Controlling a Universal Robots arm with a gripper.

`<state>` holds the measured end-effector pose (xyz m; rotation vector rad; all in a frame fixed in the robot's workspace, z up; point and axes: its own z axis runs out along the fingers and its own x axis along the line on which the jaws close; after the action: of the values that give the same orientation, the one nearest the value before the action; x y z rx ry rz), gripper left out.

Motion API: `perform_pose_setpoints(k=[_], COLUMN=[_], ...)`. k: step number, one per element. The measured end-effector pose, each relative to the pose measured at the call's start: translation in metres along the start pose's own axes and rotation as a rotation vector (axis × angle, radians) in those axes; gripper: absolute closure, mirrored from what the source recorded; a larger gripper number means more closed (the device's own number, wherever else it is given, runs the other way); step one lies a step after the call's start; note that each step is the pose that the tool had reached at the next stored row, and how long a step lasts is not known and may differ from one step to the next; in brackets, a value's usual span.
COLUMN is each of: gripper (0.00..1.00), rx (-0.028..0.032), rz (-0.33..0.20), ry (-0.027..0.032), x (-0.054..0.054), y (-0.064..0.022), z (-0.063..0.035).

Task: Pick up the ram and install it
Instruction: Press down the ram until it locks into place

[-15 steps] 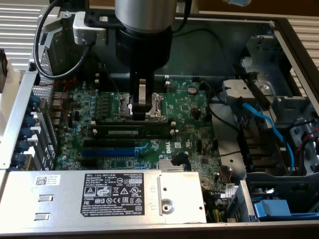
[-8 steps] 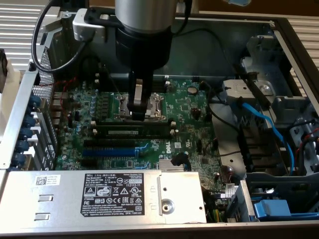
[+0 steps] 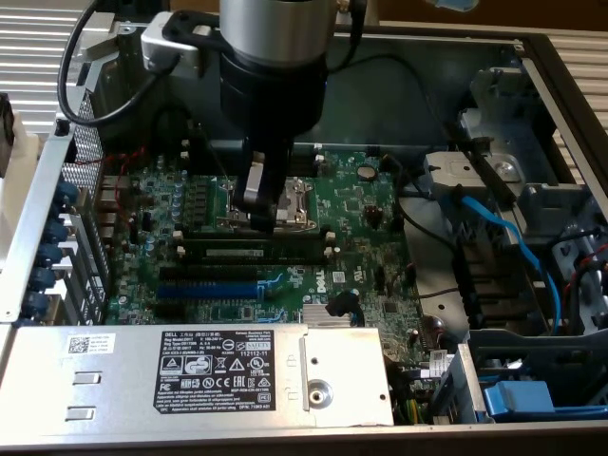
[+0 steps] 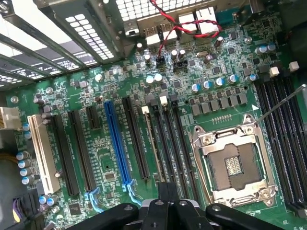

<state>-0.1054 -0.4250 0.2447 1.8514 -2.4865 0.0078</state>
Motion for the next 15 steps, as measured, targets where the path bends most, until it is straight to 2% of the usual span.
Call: perform_pose_setpoints(k=[15], gripper=[0.9], rx=[-0.0079], rz=[0.223], ry=[-0.0041], x=[-0.0001], y=[-0.0001], z=[0.0026])
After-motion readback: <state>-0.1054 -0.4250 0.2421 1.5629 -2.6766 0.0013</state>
